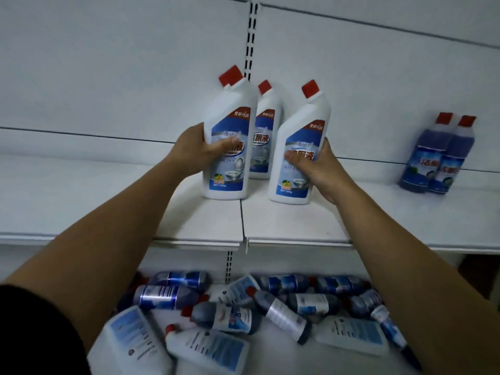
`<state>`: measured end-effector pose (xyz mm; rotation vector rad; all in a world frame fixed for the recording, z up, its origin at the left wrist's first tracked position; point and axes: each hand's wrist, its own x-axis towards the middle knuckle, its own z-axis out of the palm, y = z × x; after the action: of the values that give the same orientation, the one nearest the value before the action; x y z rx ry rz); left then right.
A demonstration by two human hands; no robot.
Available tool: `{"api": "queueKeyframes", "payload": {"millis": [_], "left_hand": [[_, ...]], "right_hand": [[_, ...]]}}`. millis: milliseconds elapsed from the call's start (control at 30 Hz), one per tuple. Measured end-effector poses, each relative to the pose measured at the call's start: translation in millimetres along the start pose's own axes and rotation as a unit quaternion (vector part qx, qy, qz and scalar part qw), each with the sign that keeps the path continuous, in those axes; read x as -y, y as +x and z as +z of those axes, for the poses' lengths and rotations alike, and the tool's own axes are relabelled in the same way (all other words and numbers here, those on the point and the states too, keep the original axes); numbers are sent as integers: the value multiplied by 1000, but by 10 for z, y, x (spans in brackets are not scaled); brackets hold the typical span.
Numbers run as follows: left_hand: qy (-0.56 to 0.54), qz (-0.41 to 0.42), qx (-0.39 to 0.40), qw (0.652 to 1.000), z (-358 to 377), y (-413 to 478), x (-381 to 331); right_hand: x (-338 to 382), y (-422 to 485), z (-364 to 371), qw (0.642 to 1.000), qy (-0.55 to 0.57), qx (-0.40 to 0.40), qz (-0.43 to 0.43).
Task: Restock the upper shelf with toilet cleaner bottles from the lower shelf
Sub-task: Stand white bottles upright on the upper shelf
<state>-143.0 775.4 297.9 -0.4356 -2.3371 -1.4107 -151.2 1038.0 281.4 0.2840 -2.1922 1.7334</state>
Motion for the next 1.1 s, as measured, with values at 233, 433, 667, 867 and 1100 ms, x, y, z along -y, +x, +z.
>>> {"api": "queueKeyframes", "payload": {"millis": [233,433,667,867,1100], "left_hand": [[53,-13,-42,998,329,306,7],[96,20,-64,993,567,493,49],[83,27,-61,994,717,612,78],[77,37,-54,995,866,689,82],[63,50,-22,997,984,740,33]], "right_hand": [[-151,465,-147,999,-43,-1,26],[-194,674,-196,995,-82,-40,30],[-251,774,-183,978,-195,-70,9],[-311,768,-107,953,-299,-30,25],[-391,714,-183,926,-368,45,69]]}}
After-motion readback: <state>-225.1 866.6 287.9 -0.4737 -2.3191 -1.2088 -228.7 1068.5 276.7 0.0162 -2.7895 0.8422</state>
